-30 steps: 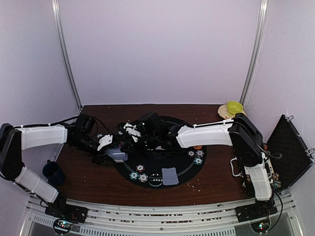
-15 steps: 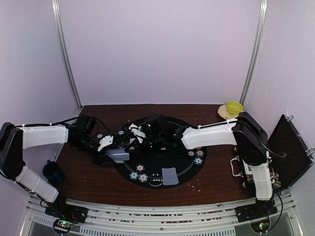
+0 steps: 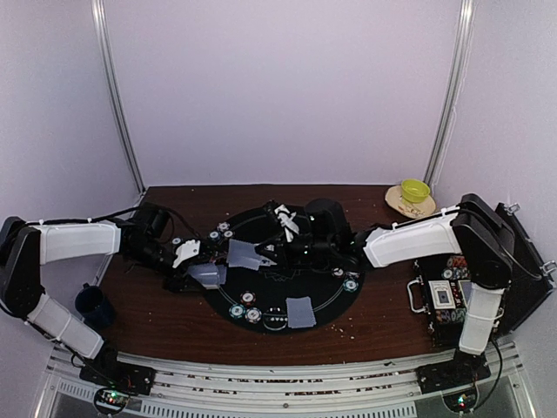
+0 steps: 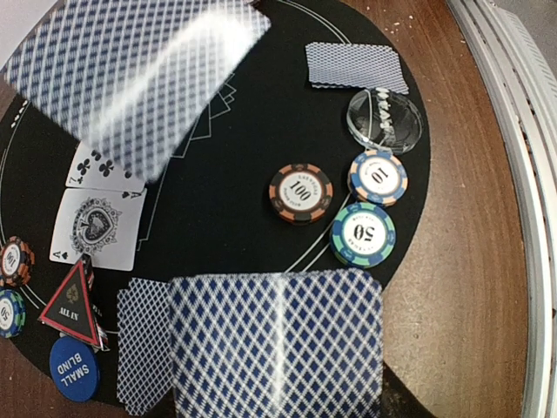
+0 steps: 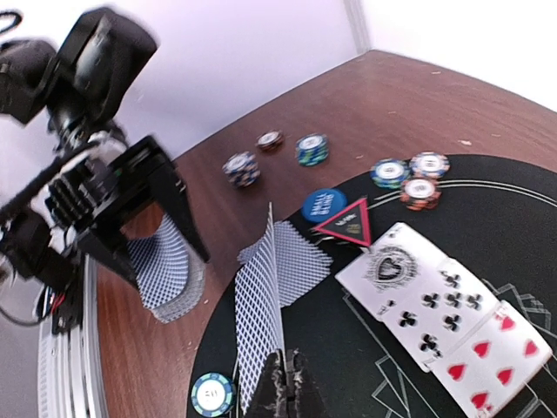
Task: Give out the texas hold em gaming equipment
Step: Pick up the poker card from the face-down deck piles, then place the poker card in the community card area.
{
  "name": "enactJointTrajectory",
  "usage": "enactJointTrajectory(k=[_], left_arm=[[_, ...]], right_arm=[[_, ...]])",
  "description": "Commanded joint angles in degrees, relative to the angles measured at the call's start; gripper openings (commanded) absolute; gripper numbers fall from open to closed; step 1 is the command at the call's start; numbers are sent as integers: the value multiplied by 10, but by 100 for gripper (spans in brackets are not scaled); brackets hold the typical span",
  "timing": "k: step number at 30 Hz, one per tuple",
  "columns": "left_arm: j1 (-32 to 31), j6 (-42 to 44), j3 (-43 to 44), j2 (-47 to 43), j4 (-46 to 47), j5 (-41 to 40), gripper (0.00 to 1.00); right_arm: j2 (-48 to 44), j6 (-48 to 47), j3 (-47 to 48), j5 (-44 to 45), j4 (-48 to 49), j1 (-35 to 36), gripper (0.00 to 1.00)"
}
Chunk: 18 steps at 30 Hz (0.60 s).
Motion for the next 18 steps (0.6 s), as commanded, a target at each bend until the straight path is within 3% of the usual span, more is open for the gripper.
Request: enactJointTrajectory(k=[1,6,13,18], left_arm=[[-2,-5,7,0,14,9,53],[-3,-6,7,-1,14,10,53],[-3,-6,6,-5,14,9,53],[-2,-7,6,-6,14,10,53]], right_arm=[[-54,85,-57,133,89,-2,0],[-71,184,-125,292,149,5,0],[-22,306,-162,502,195,41,0],[6,376,-179,601,207,55,0]])
